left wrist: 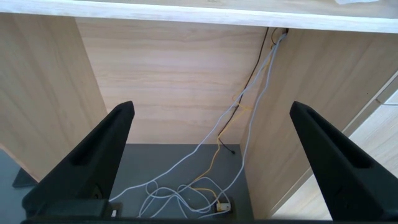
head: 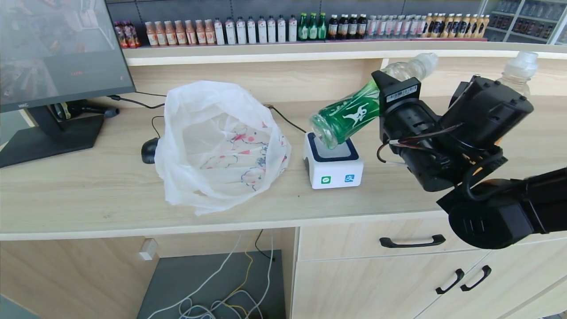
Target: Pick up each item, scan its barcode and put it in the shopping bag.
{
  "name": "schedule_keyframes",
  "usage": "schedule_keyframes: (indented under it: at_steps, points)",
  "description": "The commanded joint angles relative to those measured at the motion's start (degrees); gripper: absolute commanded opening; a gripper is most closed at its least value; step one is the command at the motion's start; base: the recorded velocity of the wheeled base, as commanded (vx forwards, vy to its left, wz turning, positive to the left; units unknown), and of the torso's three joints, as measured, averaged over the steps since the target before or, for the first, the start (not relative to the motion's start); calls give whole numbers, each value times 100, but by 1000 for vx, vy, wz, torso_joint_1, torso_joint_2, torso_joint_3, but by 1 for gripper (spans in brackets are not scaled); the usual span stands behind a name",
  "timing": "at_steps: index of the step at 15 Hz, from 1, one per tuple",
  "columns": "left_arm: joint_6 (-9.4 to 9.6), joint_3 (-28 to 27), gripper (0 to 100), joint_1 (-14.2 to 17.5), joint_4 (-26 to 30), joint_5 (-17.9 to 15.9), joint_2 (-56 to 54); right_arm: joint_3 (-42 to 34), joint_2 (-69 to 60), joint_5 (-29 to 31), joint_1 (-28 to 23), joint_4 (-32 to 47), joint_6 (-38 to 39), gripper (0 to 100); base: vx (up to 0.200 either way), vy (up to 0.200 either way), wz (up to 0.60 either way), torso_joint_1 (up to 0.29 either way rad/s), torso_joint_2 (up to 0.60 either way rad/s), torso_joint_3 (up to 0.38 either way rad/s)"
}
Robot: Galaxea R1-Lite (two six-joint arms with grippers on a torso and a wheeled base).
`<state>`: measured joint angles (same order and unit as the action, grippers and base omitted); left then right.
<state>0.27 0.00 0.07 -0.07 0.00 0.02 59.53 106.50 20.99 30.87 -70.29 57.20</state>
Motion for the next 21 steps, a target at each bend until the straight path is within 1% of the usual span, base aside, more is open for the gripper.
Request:
schedule_keyframes:
  at_steps: [1,3,8,10,14,21]
  points:
    - [0,0,100,1,-1,0,-2,33,3,-16,-221,138,274,0,0,0,0,0,0,0]
    - [0,0,100,1,-1,0,-2,68,29,-16,-309,244,503,0,0,0,0,0,0,0]
    - [0,0,100,1,-1,0,-2,173,222,-34,-257,253,740,0,0,0,0,0,0,0]
    - [0,0,100,1,-1,9,-2,437,354,-25,-151,253,749,0,0,0,0,0,0,0]
    - [0,0,100,1,-1,0,-2,701,451,-25,42,411,802,0,0,0,0,0,0,0]
    - [0,0,100,1,-1,0,-2,323,407,10,51,472,1118,0,0,0,0,0,0,0]
